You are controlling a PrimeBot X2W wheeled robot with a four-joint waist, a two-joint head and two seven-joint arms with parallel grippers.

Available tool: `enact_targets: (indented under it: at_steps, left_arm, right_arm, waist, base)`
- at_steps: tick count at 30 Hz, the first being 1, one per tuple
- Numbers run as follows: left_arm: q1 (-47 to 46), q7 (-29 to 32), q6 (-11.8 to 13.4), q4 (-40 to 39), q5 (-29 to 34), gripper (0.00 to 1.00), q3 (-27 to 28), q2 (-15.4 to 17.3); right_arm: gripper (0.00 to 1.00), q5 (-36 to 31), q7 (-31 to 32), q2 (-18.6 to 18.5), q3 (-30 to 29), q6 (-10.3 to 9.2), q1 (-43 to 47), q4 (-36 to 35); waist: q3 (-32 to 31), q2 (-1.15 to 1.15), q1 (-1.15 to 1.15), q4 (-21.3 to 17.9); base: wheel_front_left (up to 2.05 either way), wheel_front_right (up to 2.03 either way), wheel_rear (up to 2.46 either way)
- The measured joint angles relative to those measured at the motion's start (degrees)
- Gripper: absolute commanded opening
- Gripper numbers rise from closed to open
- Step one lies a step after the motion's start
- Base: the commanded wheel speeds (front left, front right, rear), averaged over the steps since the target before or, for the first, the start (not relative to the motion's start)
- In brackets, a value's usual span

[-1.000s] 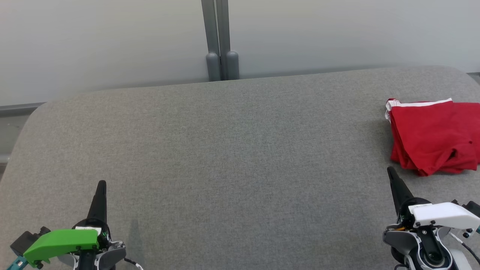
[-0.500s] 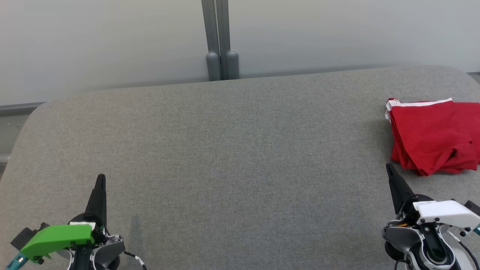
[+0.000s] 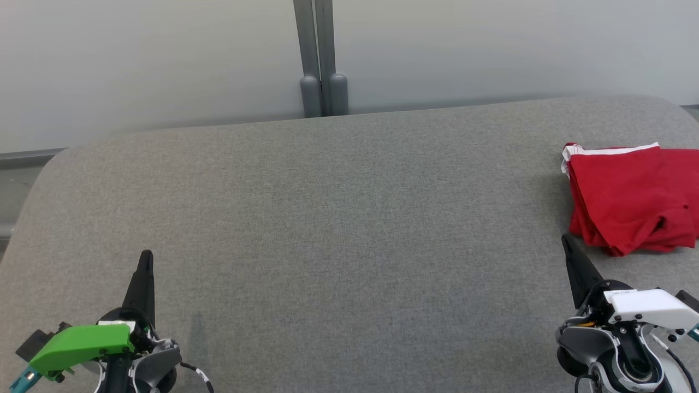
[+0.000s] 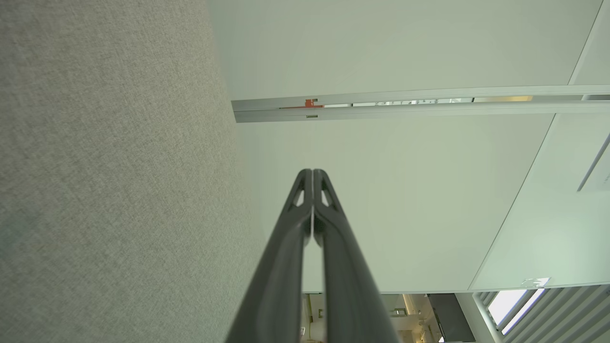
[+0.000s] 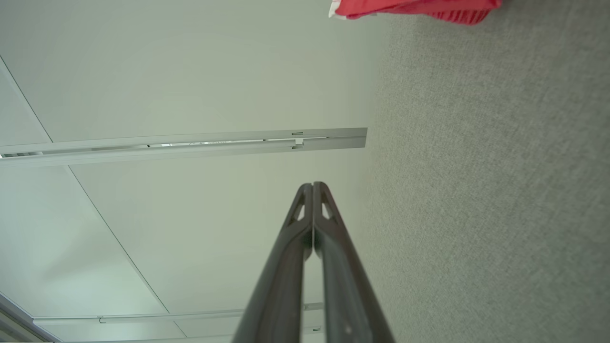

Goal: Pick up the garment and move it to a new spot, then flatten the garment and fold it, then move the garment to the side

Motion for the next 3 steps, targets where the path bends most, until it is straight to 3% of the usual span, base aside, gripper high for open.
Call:
enact_targets:
  at_steps: [3]
  left_arm:
    - [0.0, 0.01, 0.0, -0.01, 0.0, 0.0, 0.0, 0.0]
  right_arm:
    - [0.0, 0.0, 0.0, 0.0, 0.0, 0.0, -0.01, 0.0]
  waist:
    - [0.0, 0.0, 0.0, 0.0]
  base:
    - [0.0, 0.0, 0.0]
